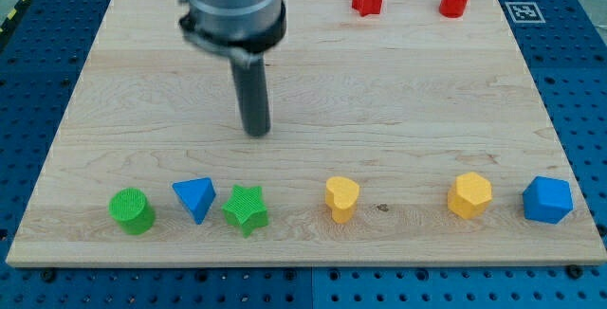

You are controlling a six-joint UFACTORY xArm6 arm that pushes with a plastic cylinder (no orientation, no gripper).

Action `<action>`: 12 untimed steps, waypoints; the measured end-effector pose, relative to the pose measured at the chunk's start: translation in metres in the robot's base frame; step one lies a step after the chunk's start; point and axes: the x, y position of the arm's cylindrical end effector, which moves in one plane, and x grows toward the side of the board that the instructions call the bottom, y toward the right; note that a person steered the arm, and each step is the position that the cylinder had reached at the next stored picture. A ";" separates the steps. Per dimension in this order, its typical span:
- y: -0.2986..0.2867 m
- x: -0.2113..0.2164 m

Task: Slide the red star diagonally bottom left to the red circle

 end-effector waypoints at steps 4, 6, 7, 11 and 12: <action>0.141 -0.246; 0.209 -0.246; 0.202 -0.248; 0.155 -0.202; 0.128 -0.199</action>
